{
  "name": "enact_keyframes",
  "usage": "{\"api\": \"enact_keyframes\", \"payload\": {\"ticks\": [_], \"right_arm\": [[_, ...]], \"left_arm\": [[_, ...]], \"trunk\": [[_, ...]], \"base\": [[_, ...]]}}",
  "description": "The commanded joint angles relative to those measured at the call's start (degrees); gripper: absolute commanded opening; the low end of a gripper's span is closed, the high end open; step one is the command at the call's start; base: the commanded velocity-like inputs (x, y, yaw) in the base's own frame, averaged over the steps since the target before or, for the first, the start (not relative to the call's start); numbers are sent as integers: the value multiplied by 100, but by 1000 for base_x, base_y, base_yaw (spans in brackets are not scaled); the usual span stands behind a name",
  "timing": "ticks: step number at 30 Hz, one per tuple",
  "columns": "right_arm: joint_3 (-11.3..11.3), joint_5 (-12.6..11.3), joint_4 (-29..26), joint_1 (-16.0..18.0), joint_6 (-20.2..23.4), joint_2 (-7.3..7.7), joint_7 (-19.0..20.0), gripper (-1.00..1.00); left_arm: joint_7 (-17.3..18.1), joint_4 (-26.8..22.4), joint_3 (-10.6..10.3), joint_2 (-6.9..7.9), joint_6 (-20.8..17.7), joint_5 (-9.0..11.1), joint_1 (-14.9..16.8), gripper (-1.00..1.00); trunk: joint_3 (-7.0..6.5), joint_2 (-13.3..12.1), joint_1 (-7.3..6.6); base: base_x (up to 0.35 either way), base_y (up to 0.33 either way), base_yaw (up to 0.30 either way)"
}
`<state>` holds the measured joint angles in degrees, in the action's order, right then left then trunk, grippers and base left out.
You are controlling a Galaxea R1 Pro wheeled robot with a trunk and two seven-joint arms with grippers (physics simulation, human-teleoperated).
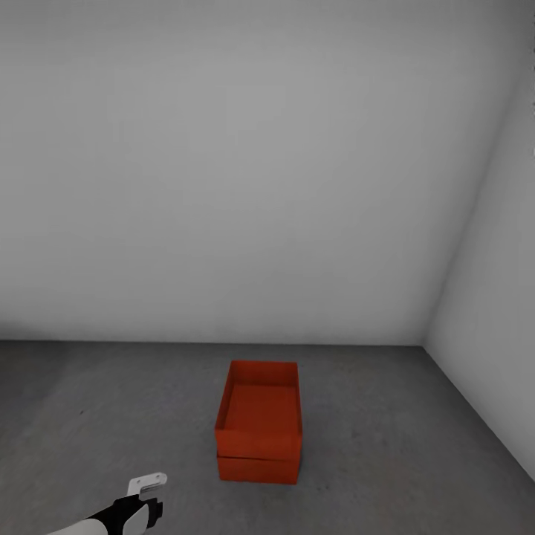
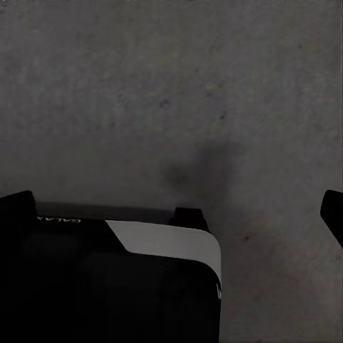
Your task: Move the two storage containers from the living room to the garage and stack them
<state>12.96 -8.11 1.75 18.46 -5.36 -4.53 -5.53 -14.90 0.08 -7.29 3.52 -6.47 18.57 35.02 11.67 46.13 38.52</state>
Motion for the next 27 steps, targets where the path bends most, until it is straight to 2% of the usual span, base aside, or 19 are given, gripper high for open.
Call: {"api": "enact_keyframes", "payload": {"ticks": [1,27], "right_arm": [[49,-59,19,8,-35,-4,-10,100],[41,-60,19,8,-39,2,-10,100]], "left_arm": [[-13,1,-48,0,-21,42,5,100],[-13,1,-51,0,-21,42,5,100]], "trunk": [[-1,6,1],[-229,6,1]], "base": [[0,0,0],[0,0,0]]}}
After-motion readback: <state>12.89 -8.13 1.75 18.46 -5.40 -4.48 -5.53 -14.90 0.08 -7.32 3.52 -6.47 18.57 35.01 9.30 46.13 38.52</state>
